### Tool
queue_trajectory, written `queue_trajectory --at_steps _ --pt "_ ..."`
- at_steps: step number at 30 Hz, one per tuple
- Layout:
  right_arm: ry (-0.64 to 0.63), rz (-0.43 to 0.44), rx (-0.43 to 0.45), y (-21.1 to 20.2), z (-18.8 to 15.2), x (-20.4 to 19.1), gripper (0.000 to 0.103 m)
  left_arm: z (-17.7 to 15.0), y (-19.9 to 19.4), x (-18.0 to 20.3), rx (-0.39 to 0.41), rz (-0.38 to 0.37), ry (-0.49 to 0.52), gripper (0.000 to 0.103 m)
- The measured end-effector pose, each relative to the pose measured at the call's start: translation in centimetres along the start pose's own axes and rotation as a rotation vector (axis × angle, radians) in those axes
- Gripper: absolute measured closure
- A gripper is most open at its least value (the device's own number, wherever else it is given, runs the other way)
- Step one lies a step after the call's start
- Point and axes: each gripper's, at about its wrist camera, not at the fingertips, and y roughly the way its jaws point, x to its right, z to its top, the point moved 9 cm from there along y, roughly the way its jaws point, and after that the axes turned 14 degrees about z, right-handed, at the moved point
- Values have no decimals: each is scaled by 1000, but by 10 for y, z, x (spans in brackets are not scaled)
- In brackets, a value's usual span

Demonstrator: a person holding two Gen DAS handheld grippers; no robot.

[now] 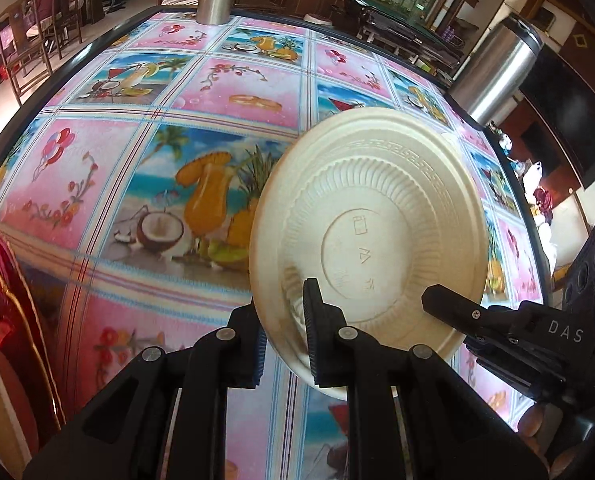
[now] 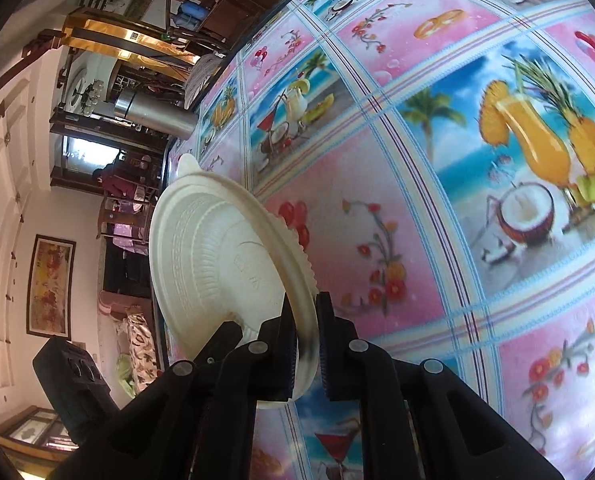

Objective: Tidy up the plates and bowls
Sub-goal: 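Carry the beige ribbed bowl toward the plate stack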

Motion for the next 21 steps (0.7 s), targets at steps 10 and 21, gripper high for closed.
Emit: queue_trajectory --at_steps 10,21 --pt "-16 27 14 -50 -68 12 94 -59 -45 -2 78 12 110 86" --pt "-29 -3 9 -69 -112 25 93 -94 -65 -11 104 16 158 84"
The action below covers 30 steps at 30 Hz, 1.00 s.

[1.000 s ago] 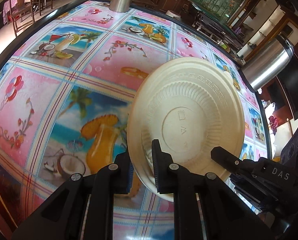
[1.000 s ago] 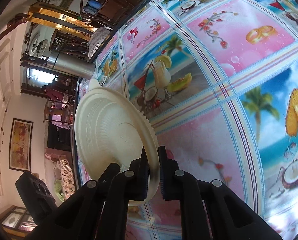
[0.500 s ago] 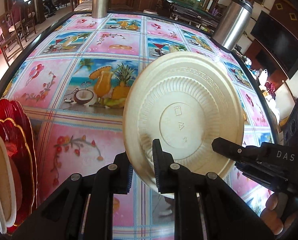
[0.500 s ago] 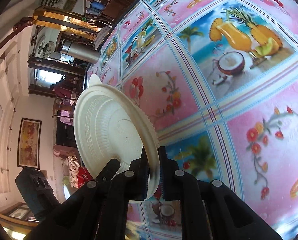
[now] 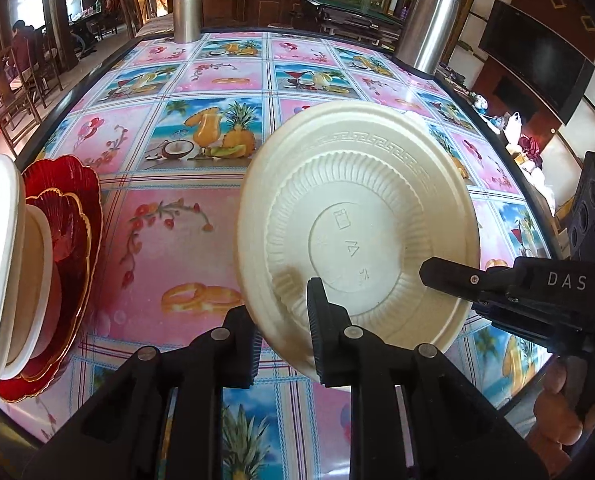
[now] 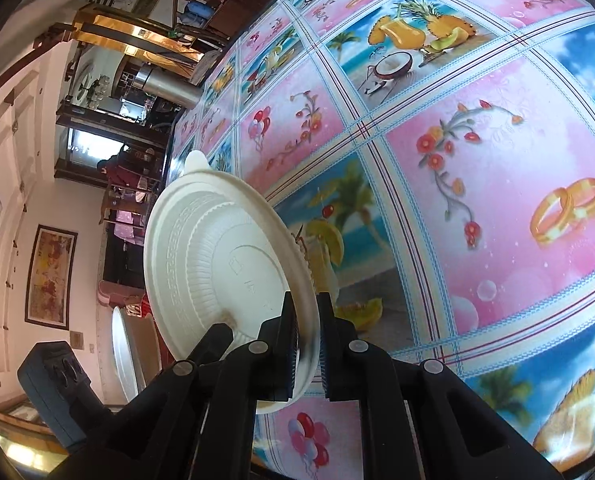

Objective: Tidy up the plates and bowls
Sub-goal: 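Carry the beige ribbed bowl toward the plate stack, then lower the beige ribbed bowl onto the white bowl on the stack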

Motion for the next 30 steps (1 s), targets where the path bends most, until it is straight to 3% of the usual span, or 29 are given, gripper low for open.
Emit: queue_trajectory --at_steps 14,30 --pt "-116 6 -1 6 -20 -57 92 5 -42 -52 111 19 -58 84" --pt "-275 61 -94 62 -52 -159 89 1 -51 -157 154 111 -213 81"
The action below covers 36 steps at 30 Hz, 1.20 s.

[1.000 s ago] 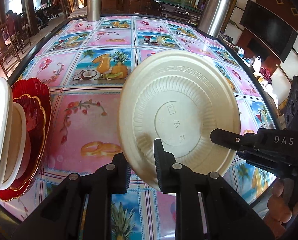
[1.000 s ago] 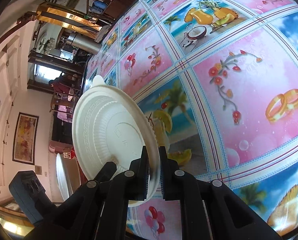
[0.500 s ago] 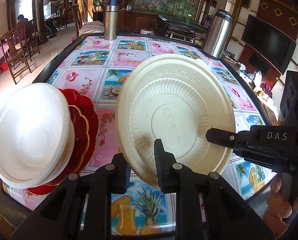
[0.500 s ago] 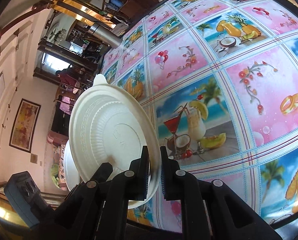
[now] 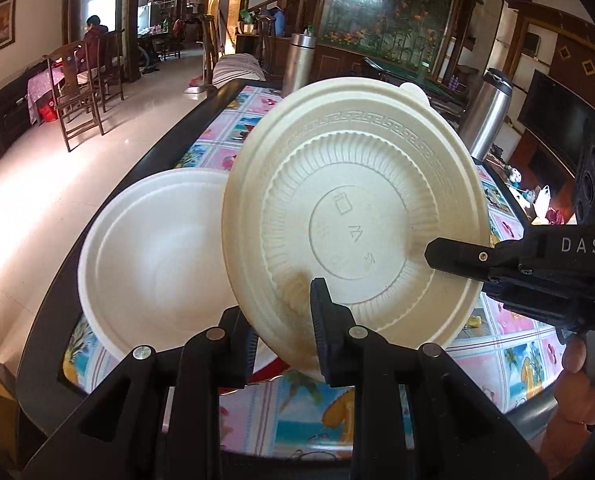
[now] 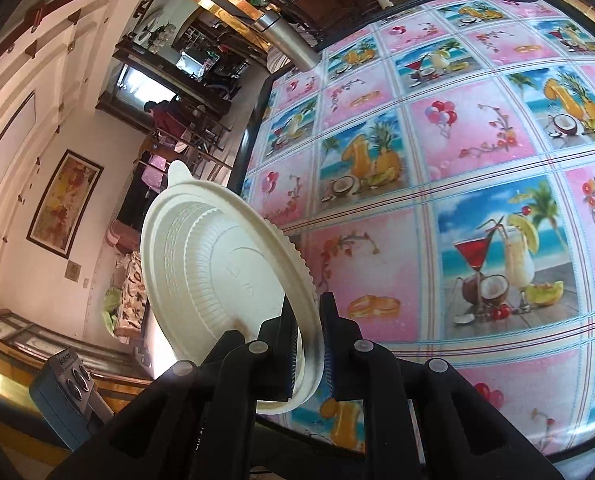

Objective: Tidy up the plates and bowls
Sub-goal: 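Lower the beige ribbed bowl onto the white bowl on the stack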

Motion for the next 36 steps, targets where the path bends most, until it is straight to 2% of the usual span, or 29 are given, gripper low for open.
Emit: queue_trajectory --at_steps 7,18,23,26,30,36 --pt "-34 22 -54 32 -10 -32 89 3 5 -32 2 27 -53 81" --pt "-74 26 -96 56 -23 -67 89 4 1 -54 6 29 -92 81" --pt "-79 36 -117 66 -26 -78 89 12 -2 -63 -23 15 -57 81" --pt "-80 41 -129 72 -26 -85 89 20 -4 -66 -17 39 -5 81" --pt "-78 53 -152 81 -29 -93 89 14 5 -72 -62 35 39 81" --pt "-70 32 -182 93 -39 -86 89 -7 26 -64 -156 -4 36 78"
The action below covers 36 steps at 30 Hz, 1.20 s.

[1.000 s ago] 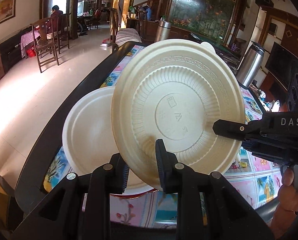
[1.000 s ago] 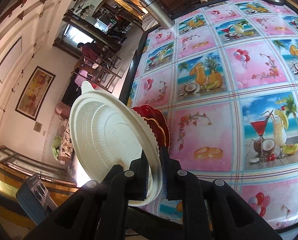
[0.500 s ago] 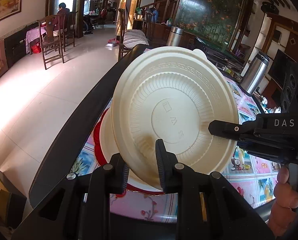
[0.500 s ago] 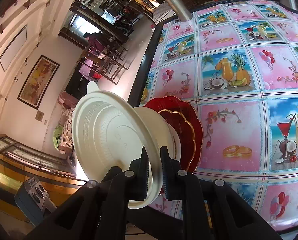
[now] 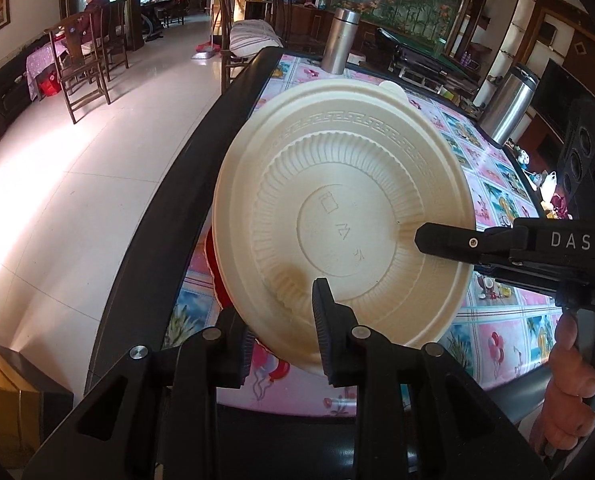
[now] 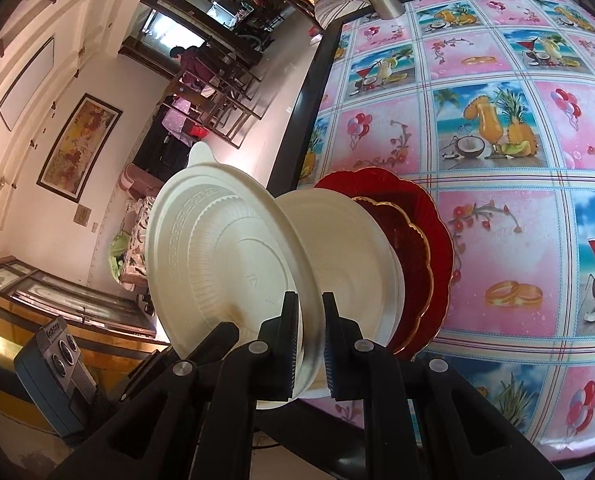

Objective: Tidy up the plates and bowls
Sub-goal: 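Lower the beige ribbed bowl onto the white bowl on the stack, then open the right gripper and release the beige ribbed bowl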

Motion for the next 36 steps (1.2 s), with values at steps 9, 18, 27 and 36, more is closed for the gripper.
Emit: queue_trajectory --at_steps 9,18,27,36 --pt "14 -42 29 -6 0 20 89 -5 -2 11 7 20 48 77" --pt "9 -38 26 -6 -3 23 89 -11 -6 3 34 105 118 72" --pt "-29 -86 89 -19 4 25 89 -2 -17 -5 93 178 132 56" --pt "-113 -87 224 -57 11 22 65 14 -39 -22 219 181 26 38"
